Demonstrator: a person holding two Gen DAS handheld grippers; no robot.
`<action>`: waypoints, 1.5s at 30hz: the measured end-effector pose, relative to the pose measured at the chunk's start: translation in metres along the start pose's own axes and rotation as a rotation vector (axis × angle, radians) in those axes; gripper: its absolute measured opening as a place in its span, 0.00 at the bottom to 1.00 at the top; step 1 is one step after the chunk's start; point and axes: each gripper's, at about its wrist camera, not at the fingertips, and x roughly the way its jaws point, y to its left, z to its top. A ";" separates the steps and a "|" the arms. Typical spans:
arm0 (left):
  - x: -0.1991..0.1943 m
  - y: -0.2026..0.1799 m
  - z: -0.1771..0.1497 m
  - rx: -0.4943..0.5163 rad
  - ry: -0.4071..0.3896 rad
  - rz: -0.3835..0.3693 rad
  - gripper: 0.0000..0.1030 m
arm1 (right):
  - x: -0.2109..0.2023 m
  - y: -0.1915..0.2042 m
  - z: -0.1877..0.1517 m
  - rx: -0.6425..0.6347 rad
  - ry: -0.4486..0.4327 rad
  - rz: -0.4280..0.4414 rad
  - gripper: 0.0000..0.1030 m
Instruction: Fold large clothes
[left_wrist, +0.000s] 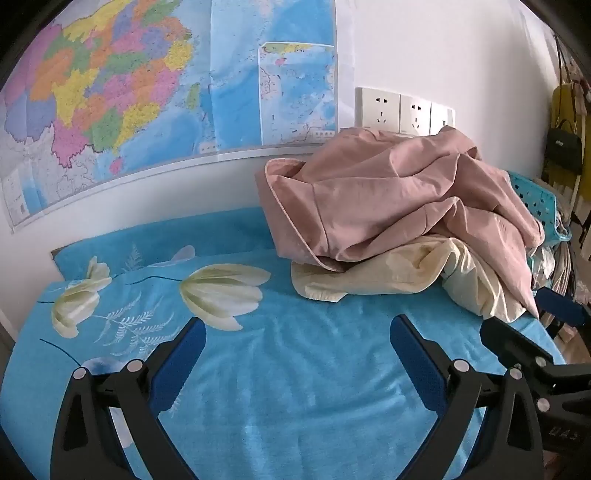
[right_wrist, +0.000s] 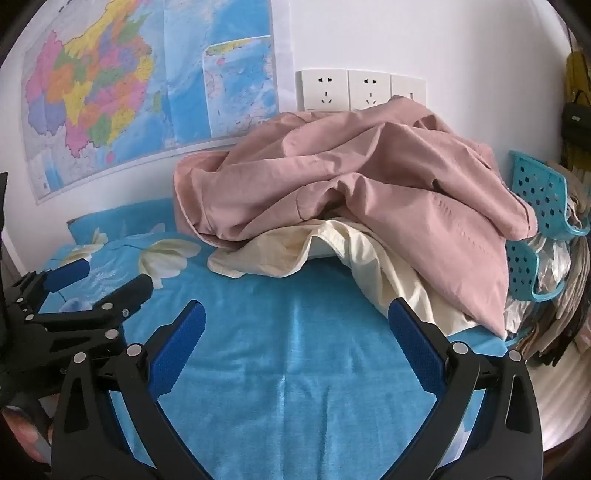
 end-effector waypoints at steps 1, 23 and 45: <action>0.001 0.000 0.000 -0.003 0.003 0.005 0.94 | 0.000 0.001 0.000 -0.004 -0.003 -0.005 0.95; -0.005 0.002 0.010 -0.039 -0.035 0.009 0.94 | -0.002 -0.004 0.005 -0.011 -0.036 -0.032 0.95; -0.001 0.002 0.010 -0.048 -0.026 0.011 0.94 | -0.001 -0.006 0.006 -0.008 -0.044 -0.045 0.95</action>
